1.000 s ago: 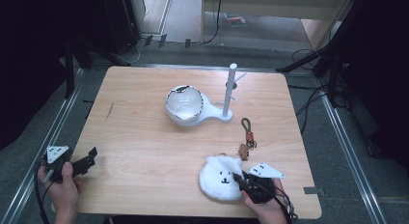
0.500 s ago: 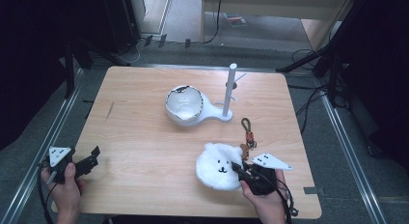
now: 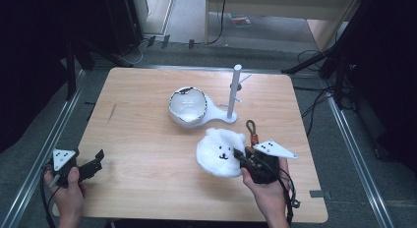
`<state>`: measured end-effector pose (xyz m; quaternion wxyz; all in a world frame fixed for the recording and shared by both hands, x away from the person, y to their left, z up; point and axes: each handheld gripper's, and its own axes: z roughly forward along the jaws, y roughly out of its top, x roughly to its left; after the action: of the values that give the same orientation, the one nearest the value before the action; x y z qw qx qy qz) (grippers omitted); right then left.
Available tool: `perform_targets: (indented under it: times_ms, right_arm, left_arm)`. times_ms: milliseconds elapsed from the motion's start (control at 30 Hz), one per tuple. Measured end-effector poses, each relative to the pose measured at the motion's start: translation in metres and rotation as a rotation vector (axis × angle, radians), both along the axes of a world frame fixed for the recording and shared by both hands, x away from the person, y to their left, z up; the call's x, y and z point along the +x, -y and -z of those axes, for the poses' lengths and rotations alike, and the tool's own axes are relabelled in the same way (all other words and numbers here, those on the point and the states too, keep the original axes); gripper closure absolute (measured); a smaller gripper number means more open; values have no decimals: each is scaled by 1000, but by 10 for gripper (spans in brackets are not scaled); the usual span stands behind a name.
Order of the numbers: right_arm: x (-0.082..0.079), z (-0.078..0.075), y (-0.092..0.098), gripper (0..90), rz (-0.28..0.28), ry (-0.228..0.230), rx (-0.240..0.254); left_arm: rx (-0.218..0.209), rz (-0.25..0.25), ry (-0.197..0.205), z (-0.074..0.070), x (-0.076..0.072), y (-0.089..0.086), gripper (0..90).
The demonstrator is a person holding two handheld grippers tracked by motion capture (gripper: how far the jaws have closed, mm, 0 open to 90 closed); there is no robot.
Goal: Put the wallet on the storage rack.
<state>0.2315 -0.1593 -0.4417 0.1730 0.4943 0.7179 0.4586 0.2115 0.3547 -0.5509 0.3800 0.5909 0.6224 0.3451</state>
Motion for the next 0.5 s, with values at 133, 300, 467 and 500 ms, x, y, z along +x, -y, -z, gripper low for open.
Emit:
perform_targets:
  times_ms: [133,300,467,500]
  right_arm:
    - [9,-8,-10,769,1,1,-13]
    - [21,-15,-20,766,14,6,-19]
    - [34,-20,-32,765,16,5,-13]
    - [34,-20,-32,765,16,5,-13]
  left_arm:
    - [8,10,0,0,0,1,146]
    - [4,17,-1,0,0,1,146]
    - [5,19,-2,0,0,1,146]
    - [6,21,-2,0,1,1,146]
